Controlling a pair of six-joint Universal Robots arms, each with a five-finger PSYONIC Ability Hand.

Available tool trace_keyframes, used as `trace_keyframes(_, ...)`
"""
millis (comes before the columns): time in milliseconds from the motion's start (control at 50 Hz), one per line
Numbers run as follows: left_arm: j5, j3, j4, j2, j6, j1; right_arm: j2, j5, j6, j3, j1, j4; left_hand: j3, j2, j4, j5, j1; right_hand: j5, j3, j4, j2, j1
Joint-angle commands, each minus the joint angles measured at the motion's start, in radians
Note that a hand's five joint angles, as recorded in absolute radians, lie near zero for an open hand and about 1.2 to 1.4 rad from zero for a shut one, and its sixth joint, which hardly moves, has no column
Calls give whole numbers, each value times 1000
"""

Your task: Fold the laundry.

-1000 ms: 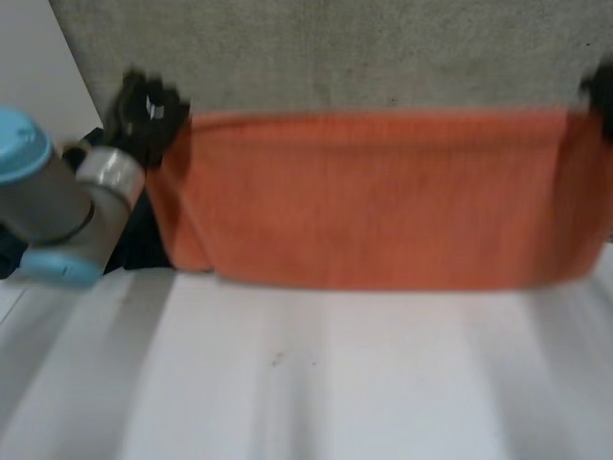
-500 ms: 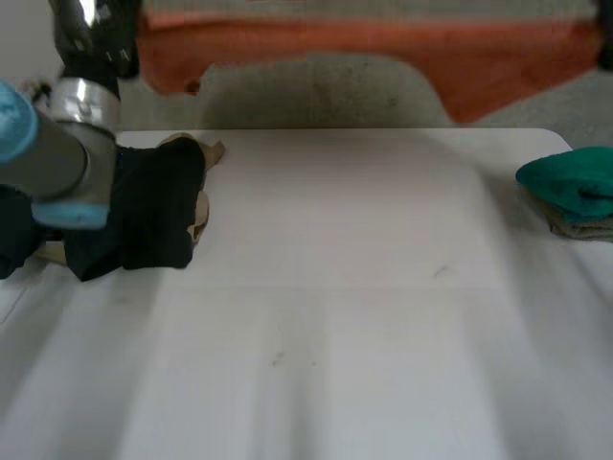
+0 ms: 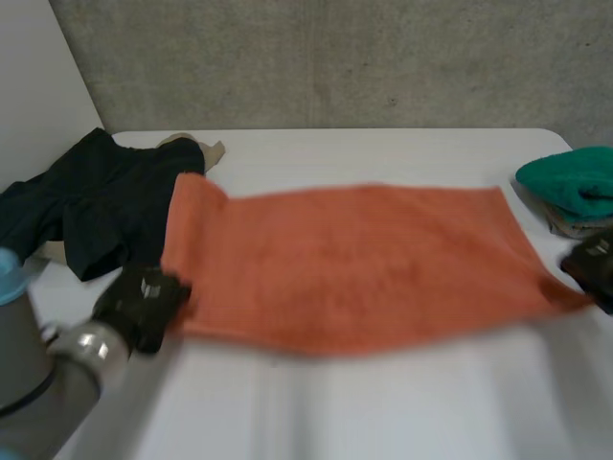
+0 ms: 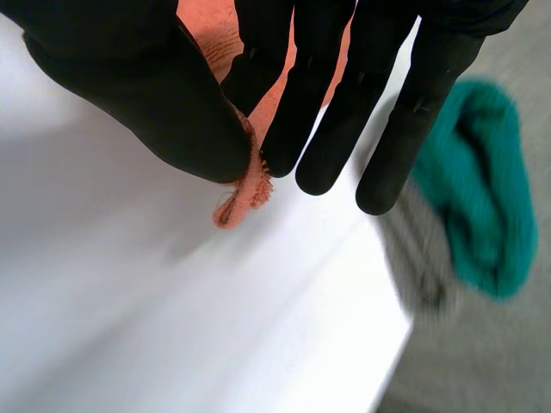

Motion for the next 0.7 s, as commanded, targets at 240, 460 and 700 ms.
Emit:
trace_keyframes(240,9,26,-14,68,71,7,-64,-136,-42,88,-101,-42,202,195,194,214,261,194,206,198,219,241)
trace_keyframes(460,-4,280,228,-259,69,-48,153,-45,81,-60,4,-336,202,195,194,214,261,194,206,198,219,241)
trace_keyframes(700,-93,589,251,-509,77,-105,338,13,84,-251,76,-441,202,195,194,214,261,174,187,179,200,222)
